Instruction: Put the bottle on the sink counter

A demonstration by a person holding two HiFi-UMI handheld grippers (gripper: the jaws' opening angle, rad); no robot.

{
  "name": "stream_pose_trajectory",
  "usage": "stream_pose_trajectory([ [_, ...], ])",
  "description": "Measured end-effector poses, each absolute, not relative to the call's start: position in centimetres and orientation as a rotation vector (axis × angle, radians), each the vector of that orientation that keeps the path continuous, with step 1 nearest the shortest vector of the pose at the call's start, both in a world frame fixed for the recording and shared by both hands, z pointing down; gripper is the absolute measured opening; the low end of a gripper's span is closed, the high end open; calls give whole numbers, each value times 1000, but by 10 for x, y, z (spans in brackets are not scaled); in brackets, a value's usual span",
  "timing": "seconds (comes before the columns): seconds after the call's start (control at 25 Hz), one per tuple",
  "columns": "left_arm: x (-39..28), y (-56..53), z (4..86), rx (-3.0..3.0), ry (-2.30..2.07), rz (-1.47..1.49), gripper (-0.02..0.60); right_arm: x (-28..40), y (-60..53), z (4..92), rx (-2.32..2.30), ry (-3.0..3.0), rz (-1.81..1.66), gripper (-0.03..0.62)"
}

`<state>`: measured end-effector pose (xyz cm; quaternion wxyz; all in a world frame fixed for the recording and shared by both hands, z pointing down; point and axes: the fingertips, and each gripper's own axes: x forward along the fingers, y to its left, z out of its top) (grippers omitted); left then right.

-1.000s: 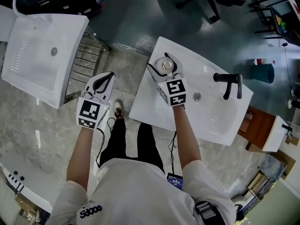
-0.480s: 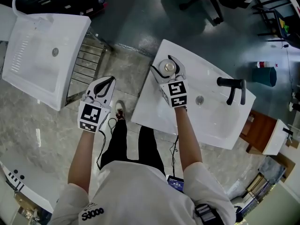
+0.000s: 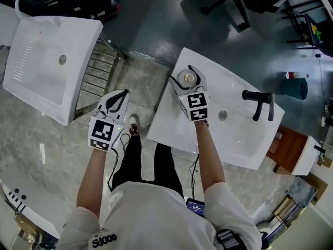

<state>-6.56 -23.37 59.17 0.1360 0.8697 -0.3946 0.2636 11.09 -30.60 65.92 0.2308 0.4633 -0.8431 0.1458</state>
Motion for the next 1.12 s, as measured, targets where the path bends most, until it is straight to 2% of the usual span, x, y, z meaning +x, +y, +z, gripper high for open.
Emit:
stream_pose_trajectory([
  [0.6, -64, -232, 598, 2504, -1140, 761, 5, 110, -308, 661, 1266, -2339, 345, 344],
  [1.12, -66, -228, 596, 2514, -1138, 760, 5, 113, -299, 667, 1251, -2308, 371, 370],
])
